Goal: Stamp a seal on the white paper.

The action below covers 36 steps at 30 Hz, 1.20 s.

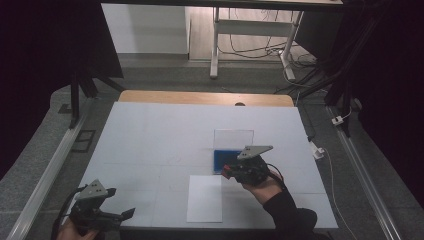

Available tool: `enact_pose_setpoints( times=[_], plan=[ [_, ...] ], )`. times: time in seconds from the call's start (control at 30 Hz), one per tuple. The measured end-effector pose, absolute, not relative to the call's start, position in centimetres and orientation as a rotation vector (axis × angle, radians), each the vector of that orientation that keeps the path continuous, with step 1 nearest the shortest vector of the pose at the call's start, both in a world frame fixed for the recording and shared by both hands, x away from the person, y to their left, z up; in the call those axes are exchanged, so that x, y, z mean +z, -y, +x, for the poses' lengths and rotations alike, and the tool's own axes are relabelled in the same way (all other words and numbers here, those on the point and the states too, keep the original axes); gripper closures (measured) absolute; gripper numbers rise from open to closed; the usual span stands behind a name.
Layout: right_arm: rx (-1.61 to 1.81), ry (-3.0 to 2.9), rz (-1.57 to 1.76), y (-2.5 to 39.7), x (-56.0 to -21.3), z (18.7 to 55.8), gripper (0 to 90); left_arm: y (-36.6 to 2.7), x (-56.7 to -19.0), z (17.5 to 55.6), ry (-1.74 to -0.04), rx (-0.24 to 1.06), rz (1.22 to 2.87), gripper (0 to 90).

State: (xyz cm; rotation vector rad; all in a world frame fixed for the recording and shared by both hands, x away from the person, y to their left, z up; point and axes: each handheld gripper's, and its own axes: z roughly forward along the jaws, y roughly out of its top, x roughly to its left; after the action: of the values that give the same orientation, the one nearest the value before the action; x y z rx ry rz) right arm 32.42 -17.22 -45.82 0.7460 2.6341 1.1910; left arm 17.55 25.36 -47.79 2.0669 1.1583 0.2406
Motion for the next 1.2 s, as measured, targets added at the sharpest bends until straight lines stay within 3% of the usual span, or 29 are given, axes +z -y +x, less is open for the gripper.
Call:
enact_pose_setpoints(
  times=[1.2],
  plan=[
    [1.088,-2.813,0.553,11.8,-48.8,30.2,80.1,-25.4,-47.8,17.5,-1.154,0.243,2.069,5.0]
  ],
)
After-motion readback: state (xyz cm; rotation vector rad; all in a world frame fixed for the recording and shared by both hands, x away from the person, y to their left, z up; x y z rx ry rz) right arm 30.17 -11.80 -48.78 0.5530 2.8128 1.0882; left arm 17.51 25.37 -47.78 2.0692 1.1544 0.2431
